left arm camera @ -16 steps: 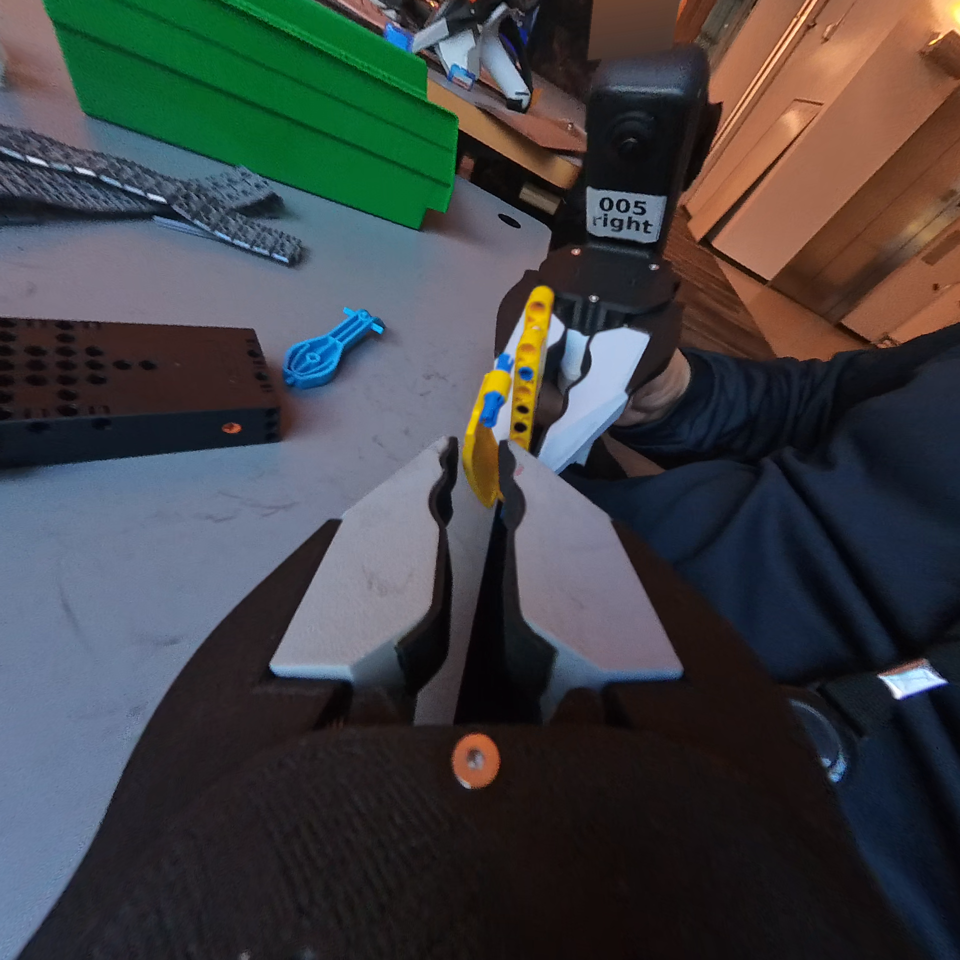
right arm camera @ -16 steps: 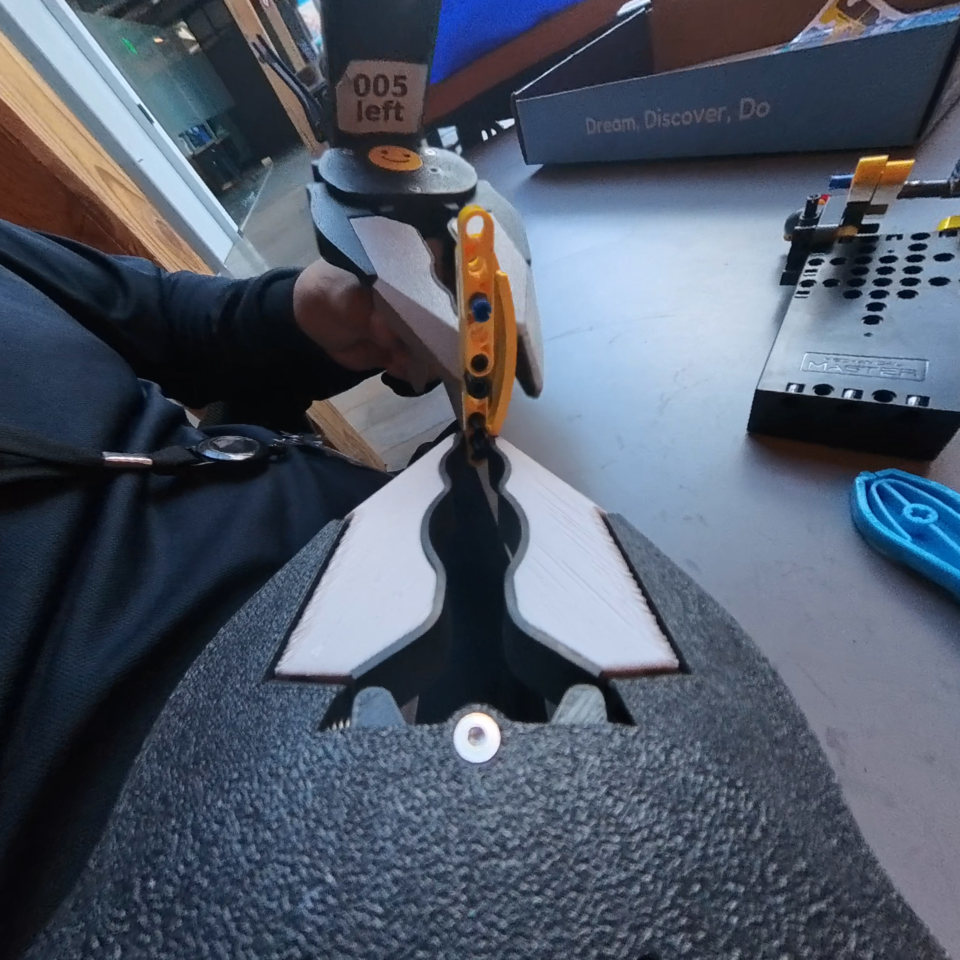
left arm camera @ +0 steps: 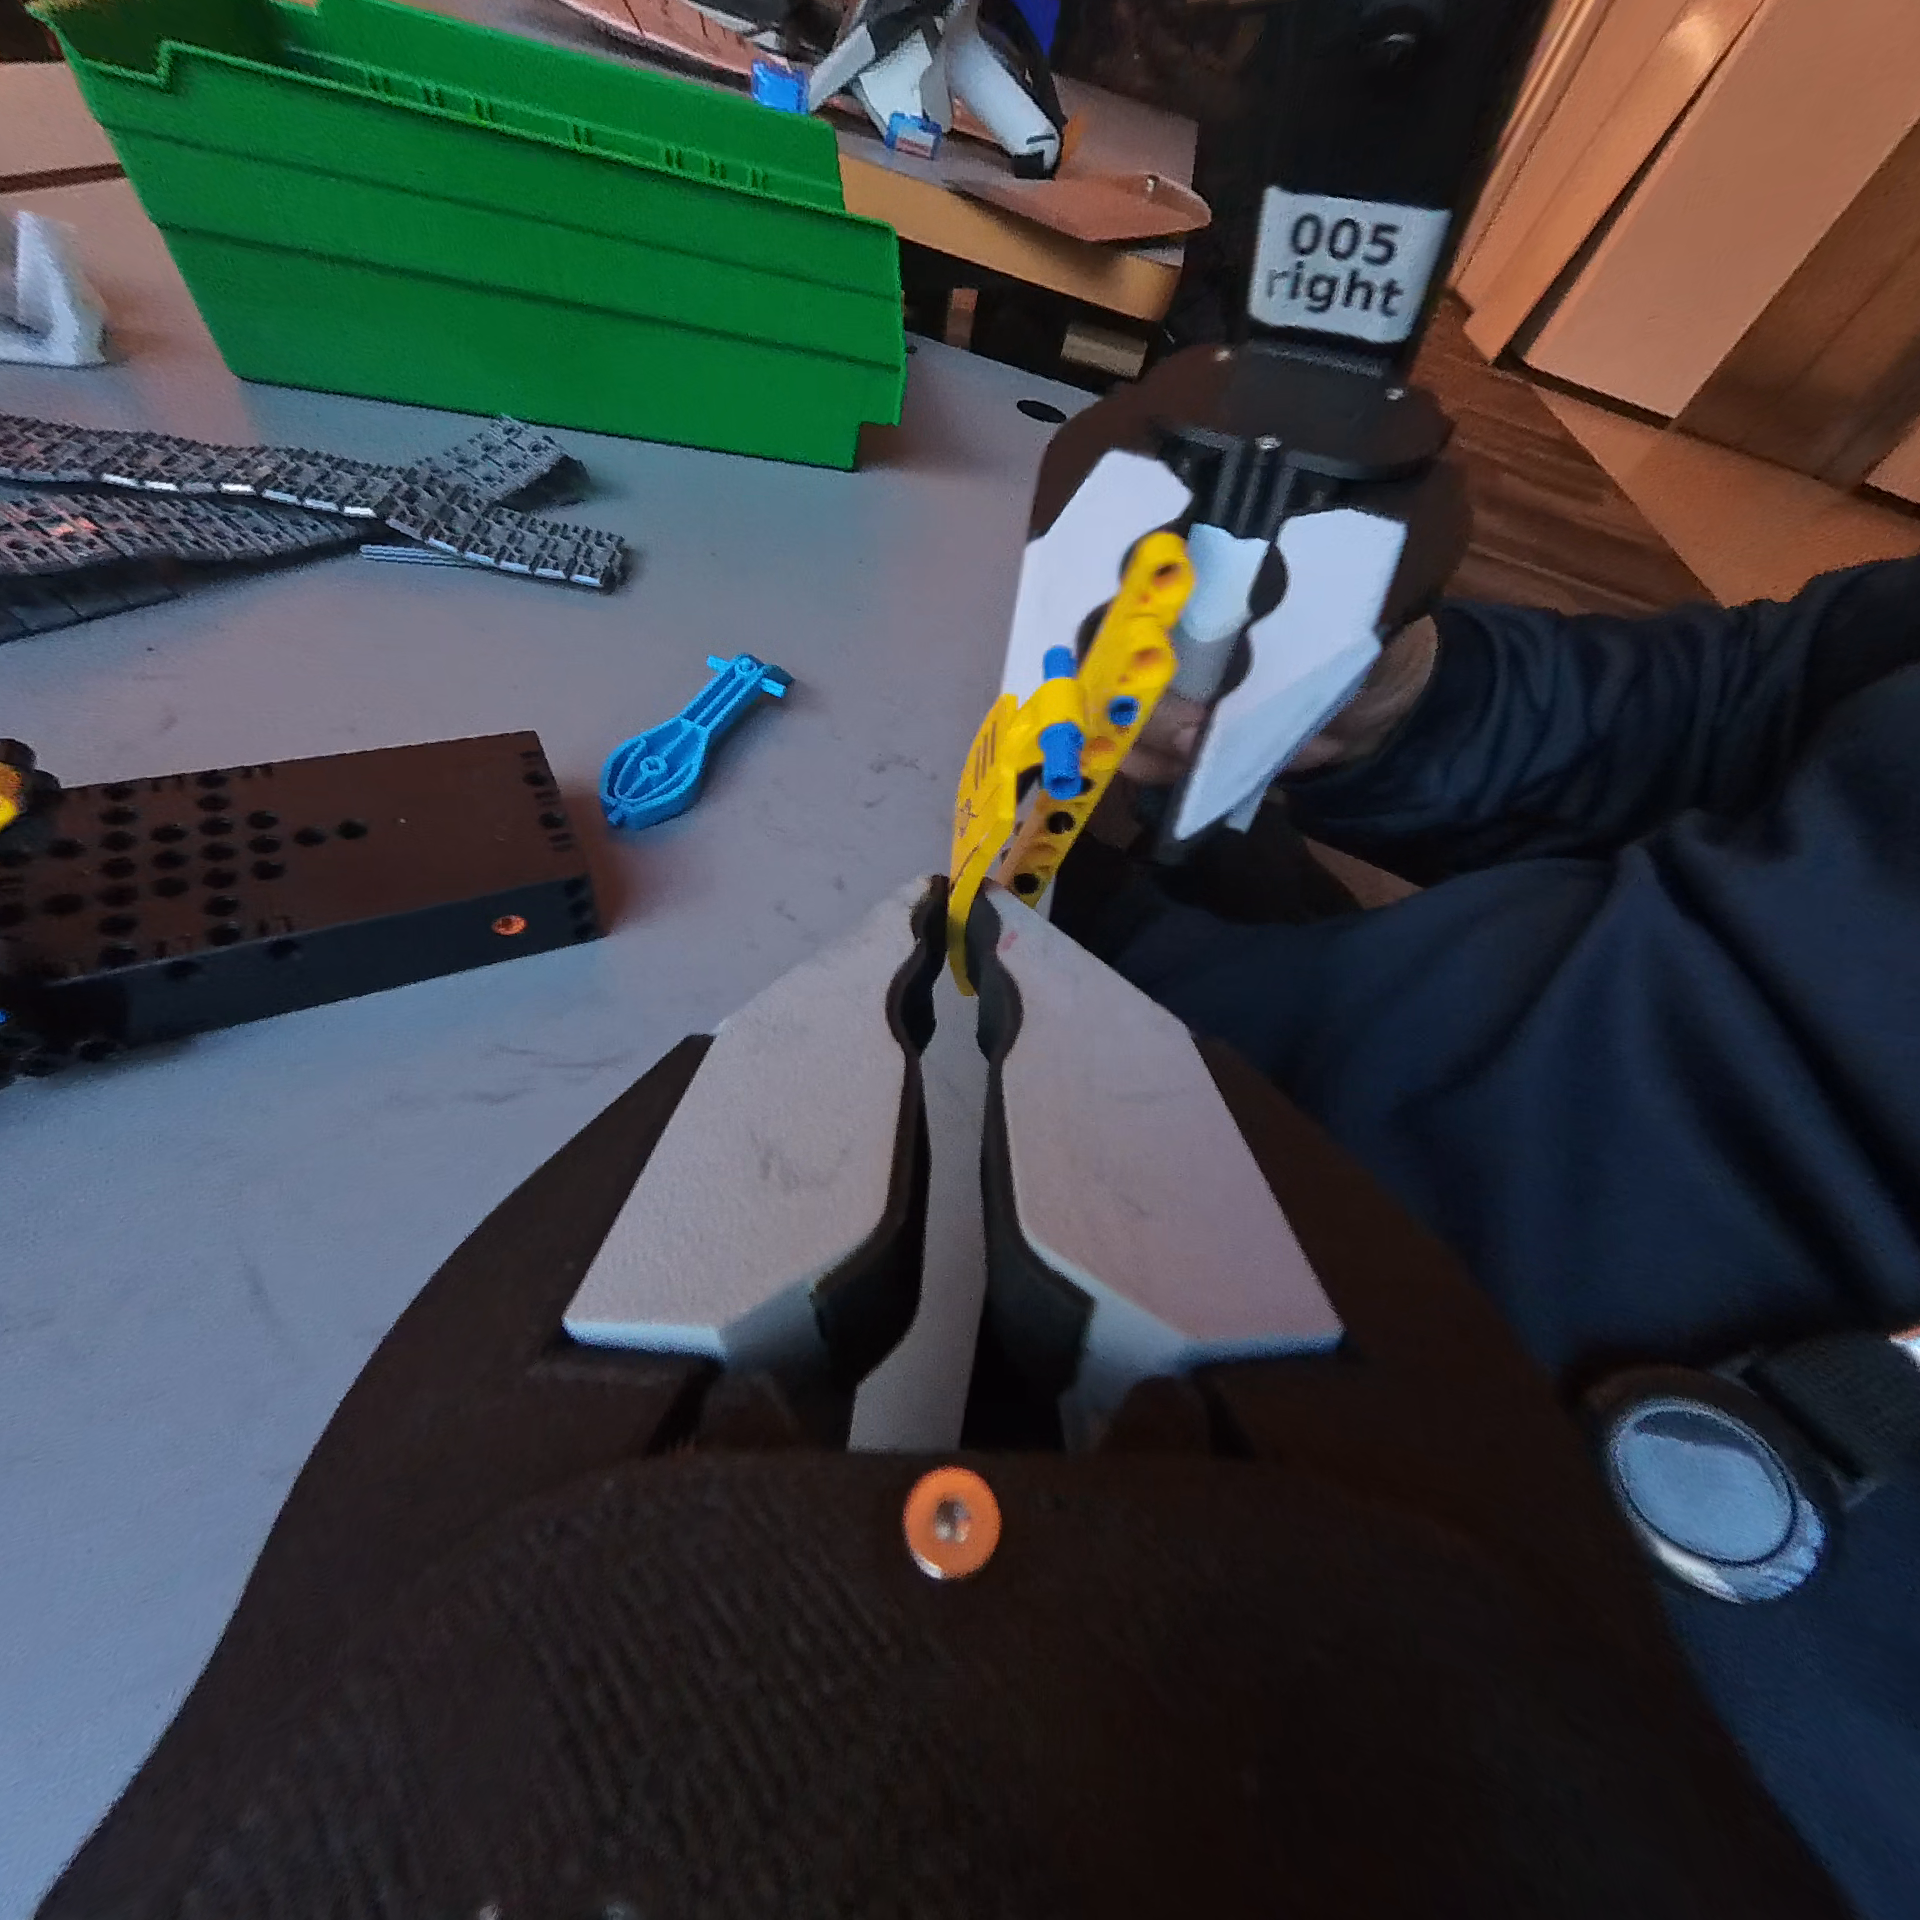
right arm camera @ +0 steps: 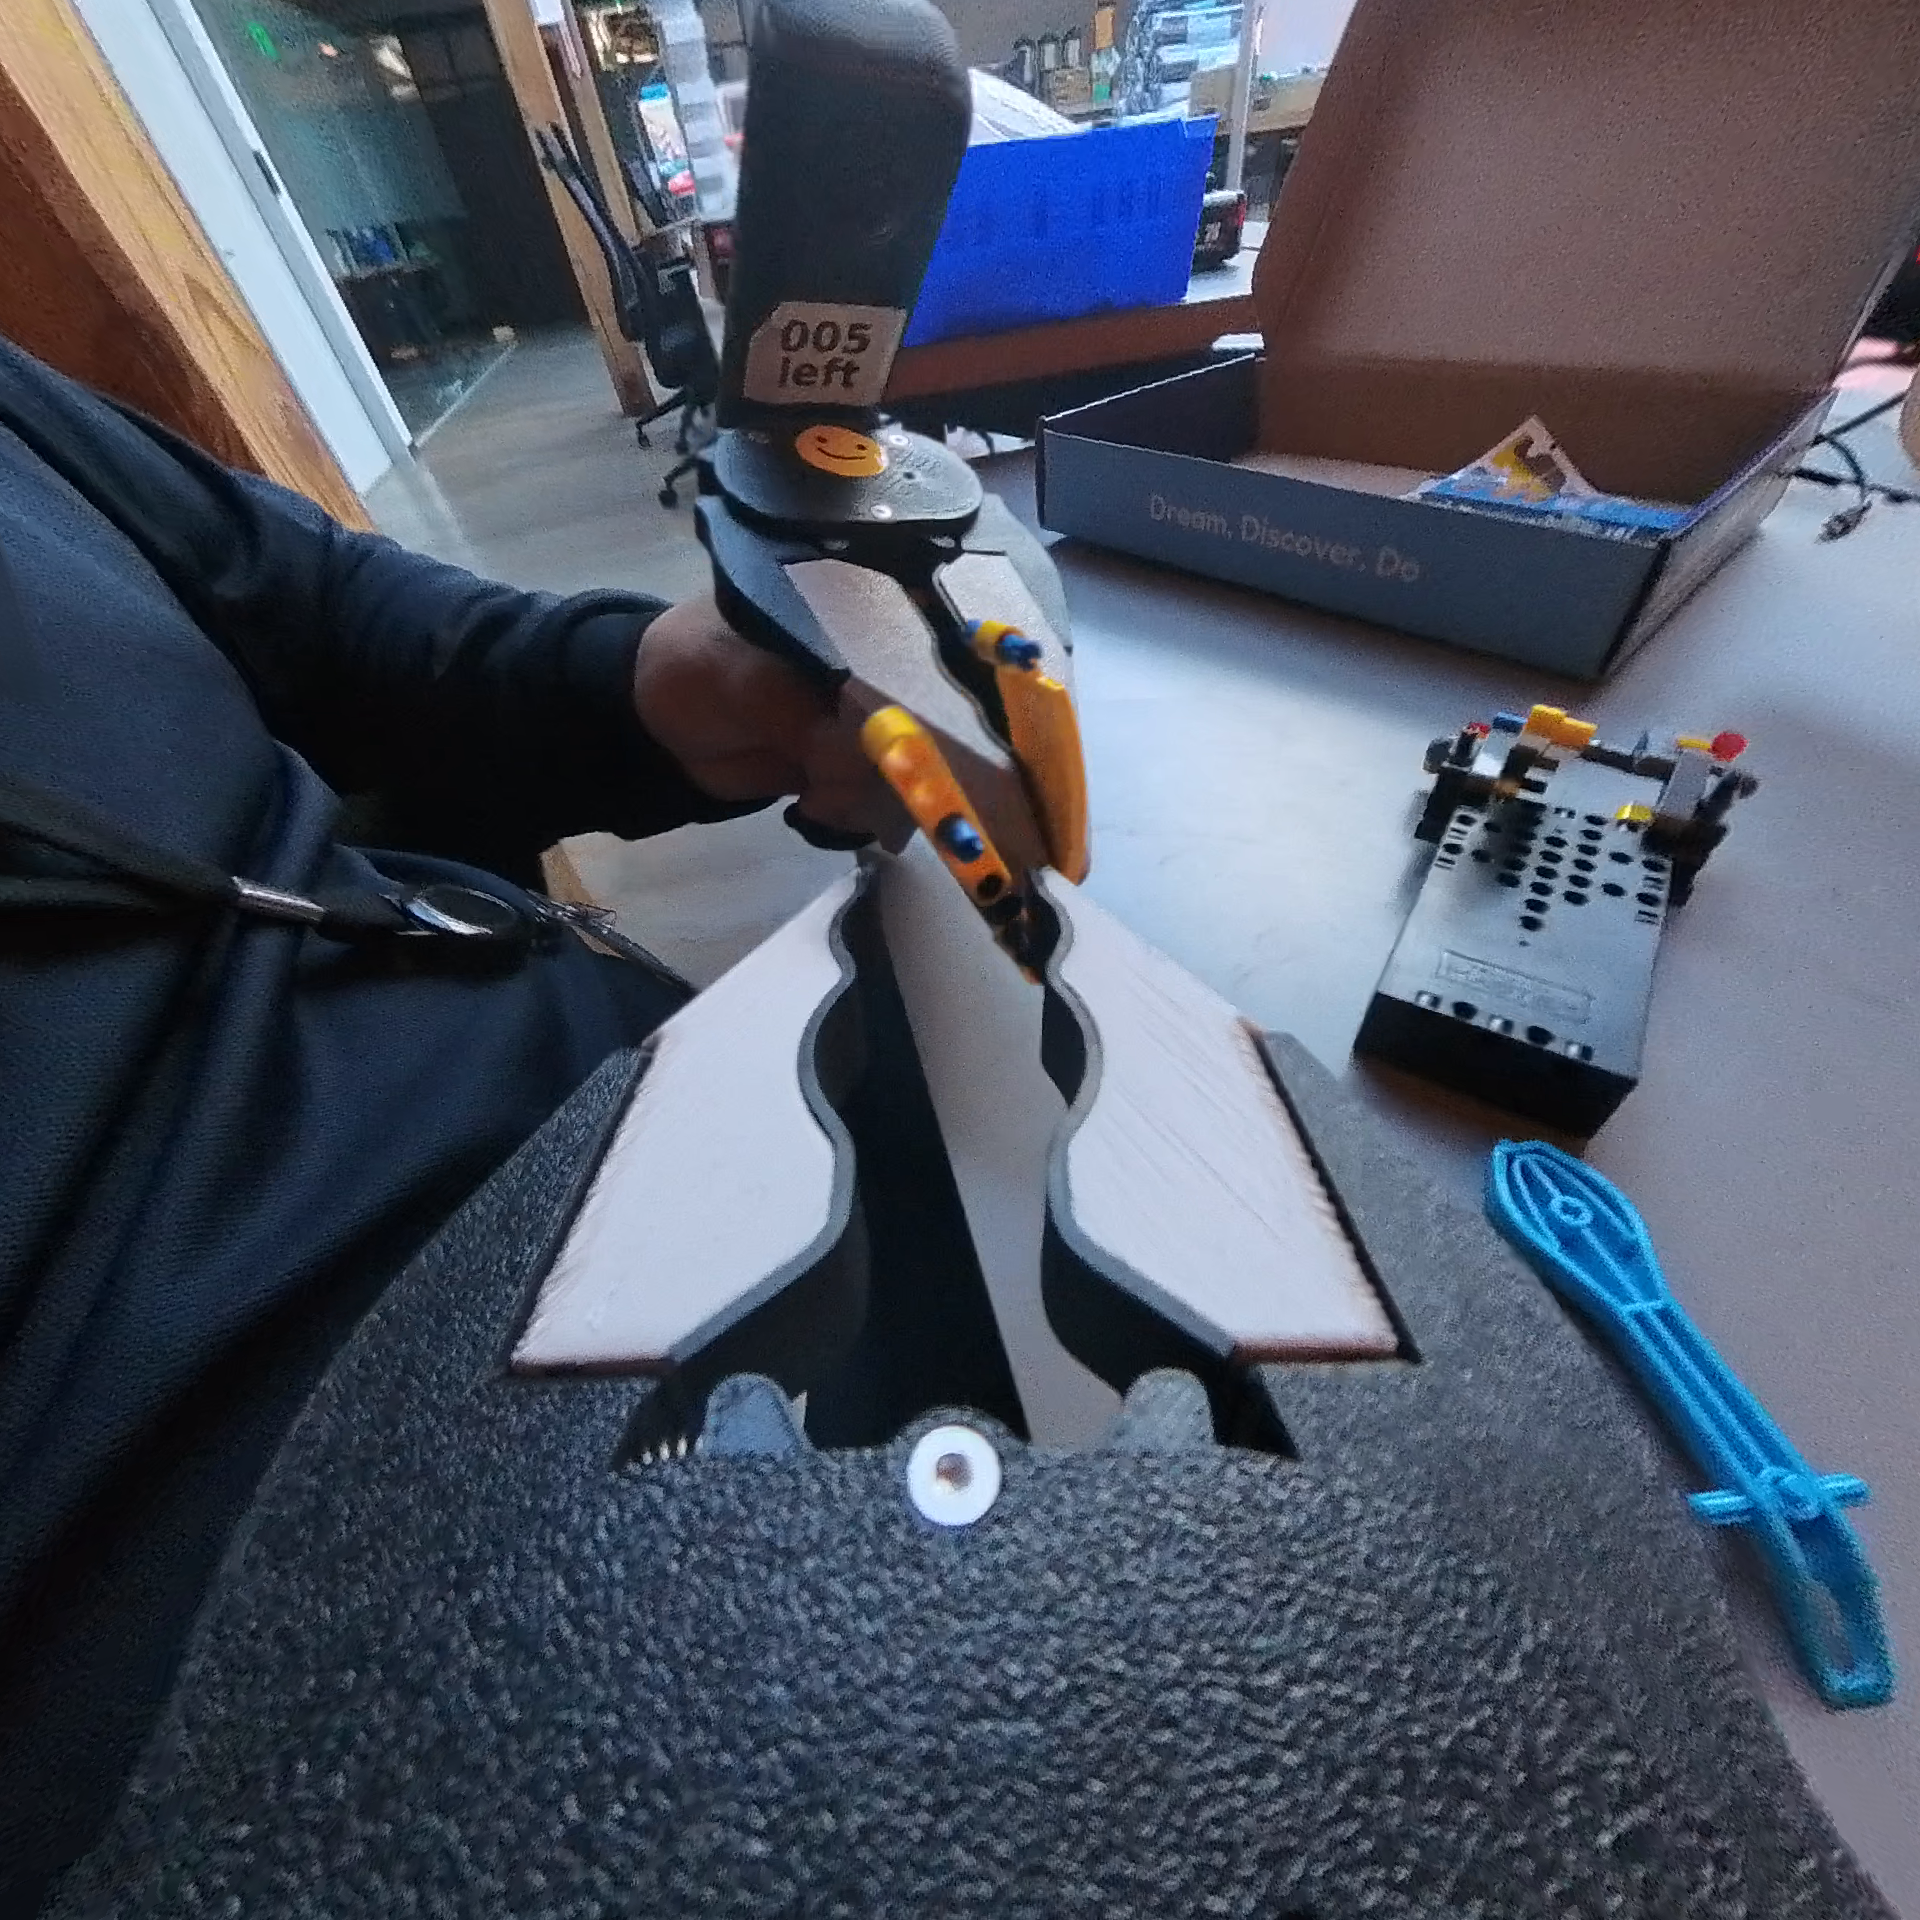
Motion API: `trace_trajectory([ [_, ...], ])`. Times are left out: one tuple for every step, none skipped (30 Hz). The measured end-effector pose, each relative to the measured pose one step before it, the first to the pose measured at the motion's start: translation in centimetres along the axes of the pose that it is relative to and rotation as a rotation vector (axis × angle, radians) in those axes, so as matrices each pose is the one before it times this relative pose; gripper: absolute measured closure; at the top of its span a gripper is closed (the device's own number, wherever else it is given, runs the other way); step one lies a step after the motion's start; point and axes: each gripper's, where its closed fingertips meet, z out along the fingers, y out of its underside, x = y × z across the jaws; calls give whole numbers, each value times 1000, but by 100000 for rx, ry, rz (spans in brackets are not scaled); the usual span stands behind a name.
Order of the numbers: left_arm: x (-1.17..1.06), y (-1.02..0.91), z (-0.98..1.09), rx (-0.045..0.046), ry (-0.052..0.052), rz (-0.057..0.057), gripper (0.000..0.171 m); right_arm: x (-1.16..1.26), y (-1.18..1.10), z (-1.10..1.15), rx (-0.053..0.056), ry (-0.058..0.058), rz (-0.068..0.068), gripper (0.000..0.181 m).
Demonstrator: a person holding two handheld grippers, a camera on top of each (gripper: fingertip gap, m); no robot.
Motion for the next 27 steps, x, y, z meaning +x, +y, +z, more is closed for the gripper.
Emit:
trace_trajectory([
  [-216,-218,-101,1030,-799,184,171,-15,0,32,-573,624,-2144,155],
  [-287,-194,-140,559,-1141,504,171,19,90,25,-884,598,-1725,155],
  [-375,-198,-189,323,-1561,656,171,9,130,7,-906,355,-1322,155],
  [-517,-365,-273,1491,-2383,925,171,23,193,11,-1063,89,-873,154],
  [-487,-470,-322,2264,-1989,893,171,31,311,-11,-1780,-212,-413,155],
  [-398,-473,-305,2187,-1057,252,171,121,379,-39,-2251,-55,-86,155],
  [-372,-449,-283,2213,-835,-717,171,164,392,-109,-2244,-46,88,153],
  [-137,-472,-241,2331,538,-392,171,231,417,-181,-2422,-122,620,152],
  [-60,-413,-203,1994,455,249,171,369,425,-242,-2421,117,1623,150],
  [-108,-322,-183,1442,-420,881,171,429,242,-304,-1219,40,2741,147],
  [77,-248,-117,930,264,1558,171,307,-36,-334,592,-1004,3864,144],
  [217,-178,-54,494,820,1281,171,127,-278,-335,1880,-2322,4687,143],
  [183,-190,-36,744,207,1121,171,70,-396,-259,2443,-2444,4782,143],
  [183,-144,20,768,170,1004,171,159,-429,-149,2424,-1475,4030,143],
  [206,-73,65,403,516,380,171,96,-421,15,2230,-1173,2967,142],
  [120,-51,85,364,260,-144,171,-97,-378,216,1788,-1944,2494,141],
  [141,-13,105,320,633,-433,171,-105,-247,382,770,-1868,2379,139],
  [94,20,133,60,525,-757,171,161,-128,513,-162,-156,1574,134],
  [96,-15,117,322,639,-888,171,300,-83,551,-537,1003,-420,130],
  [145,-28,110,378,1141,-1173,171,162,-6,552,-721,632,-2467,130],
  [97,-36,86,375,814,-1173,171,80,104,550,-1291,433,-3076,130],
  [69,-42,64,477,582,-839,171,91,192,509,-1823,693,-3045,130],
  [67,5,45,156,541,-692,171,74,232,456,-1879,683,-3071,132],
  [47,0,32,119,408,-724,171,16,220,365,-1676,573,-2654,138],
  [52,-40,-4,393,378,-636,171,-61,160,246,-1177,145,-2168,147],
  [40,-18,-7,253,498,-692,171,-194,75,150,-512,-568,-1719,157],
  [39,24,0,-48,650,-814,171,-203,28,53,-163,-842,-1253,169],
])
